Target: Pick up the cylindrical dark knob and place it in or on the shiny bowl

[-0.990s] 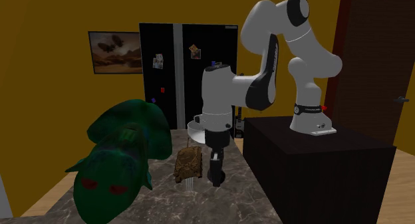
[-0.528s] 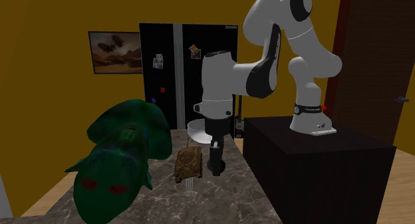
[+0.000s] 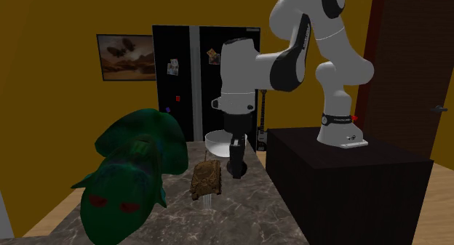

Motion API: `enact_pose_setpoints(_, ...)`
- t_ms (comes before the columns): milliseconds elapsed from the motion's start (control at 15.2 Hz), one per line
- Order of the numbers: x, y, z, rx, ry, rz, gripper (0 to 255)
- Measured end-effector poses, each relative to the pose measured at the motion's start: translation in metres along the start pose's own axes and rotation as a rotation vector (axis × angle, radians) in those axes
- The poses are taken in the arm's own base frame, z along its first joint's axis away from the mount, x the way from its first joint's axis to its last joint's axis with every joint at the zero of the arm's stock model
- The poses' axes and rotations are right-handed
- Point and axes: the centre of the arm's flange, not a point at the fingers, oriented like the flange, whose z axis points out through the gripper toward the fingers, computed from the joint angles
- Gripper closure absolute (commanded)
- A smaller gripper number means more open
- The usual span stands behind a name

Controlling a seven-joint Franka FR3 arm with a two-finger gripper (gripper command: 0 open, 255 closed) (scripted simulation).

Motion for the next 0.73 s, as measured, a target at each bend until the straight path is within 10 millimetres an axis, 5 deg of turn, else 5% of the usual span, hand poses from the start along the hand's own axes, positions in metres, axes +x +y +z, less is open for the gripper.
enact_pose_setpoints(726,-0.001,-0.001,-0.057,0.0,0.0,0.0,255)
